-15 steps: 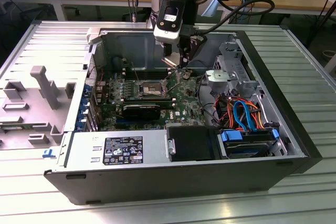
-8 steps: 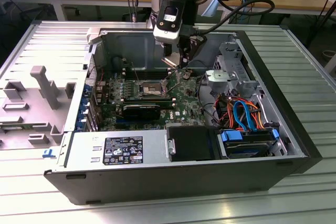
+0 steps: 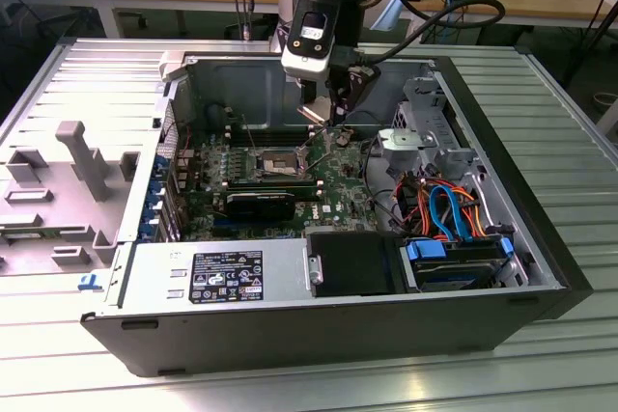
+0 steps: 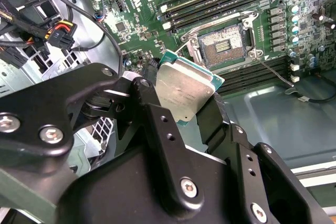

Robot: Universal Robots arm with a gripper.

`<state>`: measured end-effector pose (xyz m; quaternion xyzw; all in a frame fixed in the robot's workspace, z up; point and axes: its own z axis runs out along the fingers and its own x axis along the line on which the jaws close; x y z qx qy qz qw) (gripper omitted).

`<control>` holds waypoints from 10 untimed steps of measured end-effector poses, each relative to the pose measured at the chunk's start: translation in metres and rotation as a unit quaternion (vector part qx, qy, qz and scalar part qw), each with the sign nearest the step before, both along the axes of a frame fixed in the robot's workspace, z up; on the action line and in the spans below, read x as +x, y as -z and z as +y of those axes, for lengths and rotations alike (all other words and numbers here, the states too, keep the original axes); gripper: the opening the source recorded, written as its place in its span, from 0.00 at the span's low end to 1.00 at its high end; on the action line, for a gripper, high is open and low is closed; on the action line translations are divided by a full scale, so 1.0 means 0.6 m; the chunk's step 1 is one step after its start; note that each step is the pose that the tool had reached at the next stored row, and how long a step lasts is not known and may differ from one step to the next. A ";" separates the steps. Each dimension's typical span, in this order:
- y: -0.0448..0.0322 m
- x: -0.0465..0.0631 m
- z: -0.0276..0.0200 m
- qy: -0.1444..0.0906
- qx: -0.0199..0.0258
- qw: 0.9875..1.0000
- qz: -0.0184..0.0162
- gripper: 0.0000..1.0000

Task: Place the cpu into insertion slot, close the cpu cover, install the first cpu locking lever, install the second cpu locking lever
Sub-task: 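Place the cpu into insertion slot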

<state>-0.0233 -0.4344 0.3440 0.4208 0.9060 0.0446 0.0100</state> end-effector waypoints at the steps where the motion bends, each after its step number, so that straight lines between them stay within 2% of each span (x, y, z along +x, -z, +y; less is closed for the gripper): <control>1: 0.000 0.000 0.0000 0.000 0.000 1.000 0.000 0.55; 10: 0.000 0.000 -0.0003 0.003 0.000 1.000 0.000 0.55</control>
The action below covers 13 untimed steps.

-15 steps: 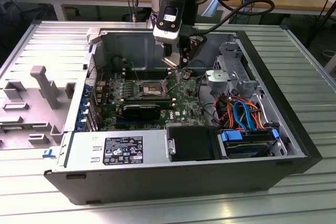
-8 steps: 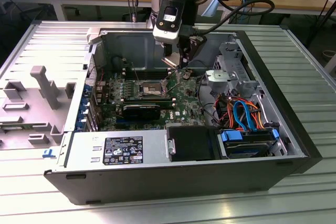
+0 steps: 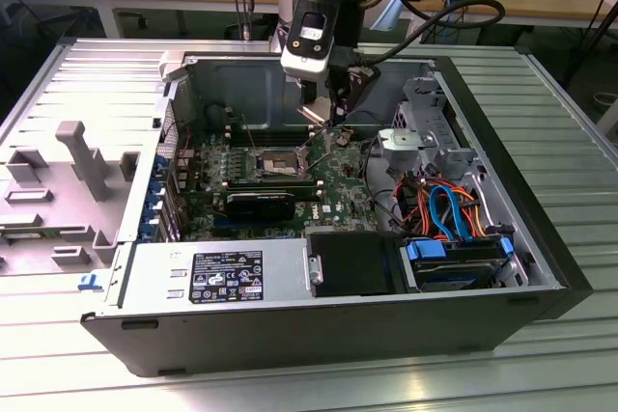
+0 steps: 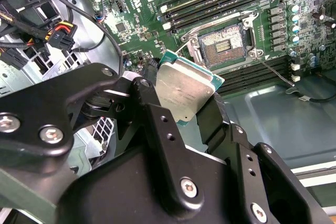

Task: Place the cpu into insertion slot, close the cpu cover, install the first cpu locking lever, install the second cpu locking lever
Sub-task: 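Place the cpu into insertion slot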

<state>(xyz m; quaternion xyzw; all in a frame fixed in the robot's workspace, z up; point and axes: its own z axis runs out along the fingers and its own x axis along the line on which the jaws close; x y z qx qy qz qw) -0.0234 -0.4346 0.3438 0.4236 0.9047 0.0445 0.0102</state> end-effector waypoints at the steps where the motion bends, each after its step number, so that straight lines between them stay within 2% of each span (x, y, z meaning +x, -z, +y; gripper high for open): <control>1: 0.000 0.000 0.0000 0.000 0.000 1.000 0.000 0.55; 13: 0.001 0.000 0.0000 0.003 0.000 1.000 0.000 0.55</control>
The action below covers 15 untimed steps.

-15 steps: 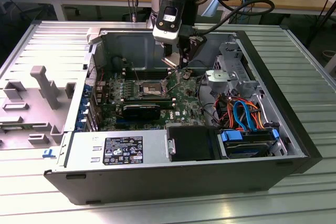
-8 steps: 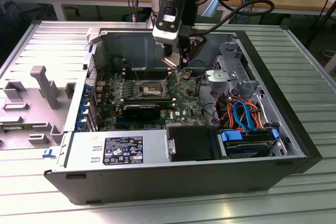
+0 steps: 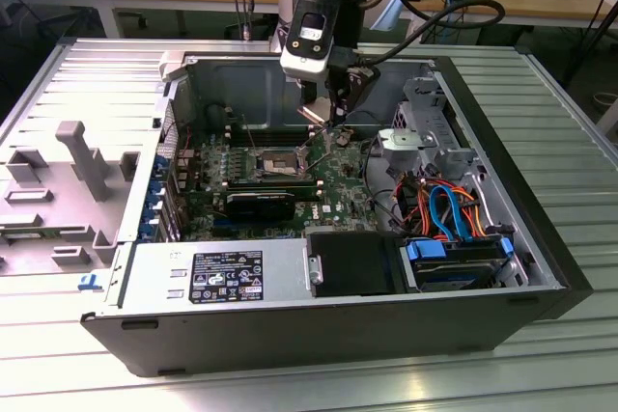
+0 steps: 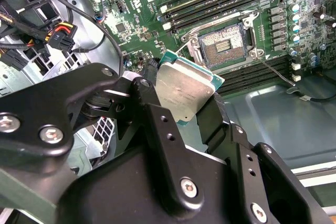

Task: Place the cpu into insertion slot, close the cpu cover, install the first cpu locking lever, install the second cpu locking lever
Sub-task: 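Place the cpu into insertion slot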

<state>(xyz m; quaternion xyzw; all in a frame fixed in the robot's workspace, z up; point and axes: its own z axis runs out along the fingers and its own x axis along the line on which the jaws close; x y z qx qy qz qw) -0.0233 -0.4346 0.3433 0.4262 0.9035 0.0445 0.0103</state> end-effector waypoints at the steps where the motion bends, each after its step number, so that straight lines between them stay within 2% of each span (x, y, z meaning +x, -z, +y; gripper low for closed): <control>1: 0.000 0.000 0.0000 0.000 0.000 1.000 0.000 0.55; 15: 0.003 0.000 0.0000 0.010 0.000 1.000 0.000 0.55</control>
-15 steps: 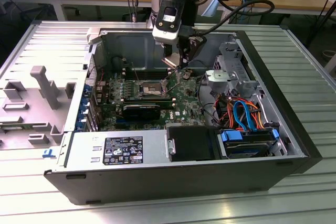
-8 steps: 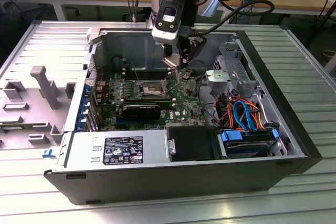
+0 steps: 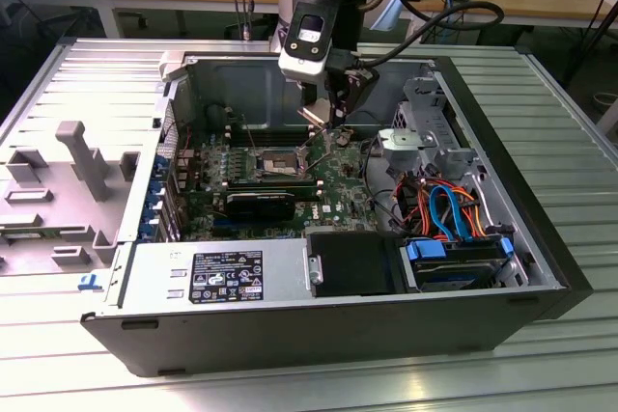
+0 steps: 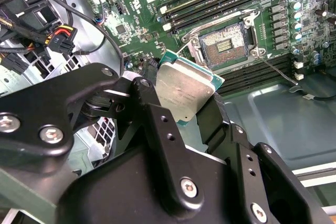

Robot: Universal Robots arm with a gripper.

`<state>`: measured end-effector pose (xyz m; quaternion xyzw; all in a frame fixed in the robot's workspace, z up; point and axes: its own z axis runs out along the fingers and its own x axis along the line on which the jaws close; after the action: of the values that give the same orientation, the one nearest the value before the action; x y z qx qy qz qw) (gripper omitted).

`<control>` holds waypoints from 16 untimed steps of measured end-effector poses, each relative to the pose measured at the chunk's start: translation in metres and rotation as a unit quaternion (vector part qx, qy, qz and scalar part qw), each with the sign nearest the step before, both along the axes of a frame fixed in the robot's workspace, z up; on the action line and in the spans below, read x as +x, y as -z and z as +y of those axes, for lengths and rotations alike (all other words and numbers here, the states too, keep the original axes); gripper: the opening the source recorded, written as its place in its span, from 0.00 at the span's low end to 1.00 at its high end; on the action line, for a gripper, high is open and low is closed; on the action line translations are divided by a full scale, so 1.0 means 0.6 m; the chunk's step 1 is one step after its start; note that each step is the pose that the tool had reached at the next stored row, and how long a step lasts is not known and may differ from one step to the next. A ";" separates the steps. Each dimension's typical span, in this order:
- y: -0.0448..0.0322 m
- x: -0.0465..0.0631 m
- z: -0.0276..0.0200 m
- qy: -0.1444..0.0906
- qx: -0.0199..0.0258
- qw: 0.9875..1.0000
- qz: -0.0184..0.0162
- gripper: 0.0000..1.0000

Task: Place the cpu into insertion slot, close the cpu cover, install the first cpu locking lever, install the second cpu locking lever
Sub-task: 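Place the cpu into insertion slot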

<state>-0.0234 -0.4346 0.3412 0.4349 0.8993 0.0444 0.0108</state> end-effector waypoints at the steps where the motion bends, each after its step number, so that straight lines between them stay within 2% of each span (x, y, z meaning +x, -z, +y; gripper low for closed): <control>1: 0.000 0.000 0.0000 0.000 0.000 1.000 0.000 0.55; 16: 0.003 0.000 -0.0001 0.011 0.000 1.000 0.000 0.55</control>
<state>-0.0233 -0.4347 0.3391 0.4446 0.8946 0.0443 0.0112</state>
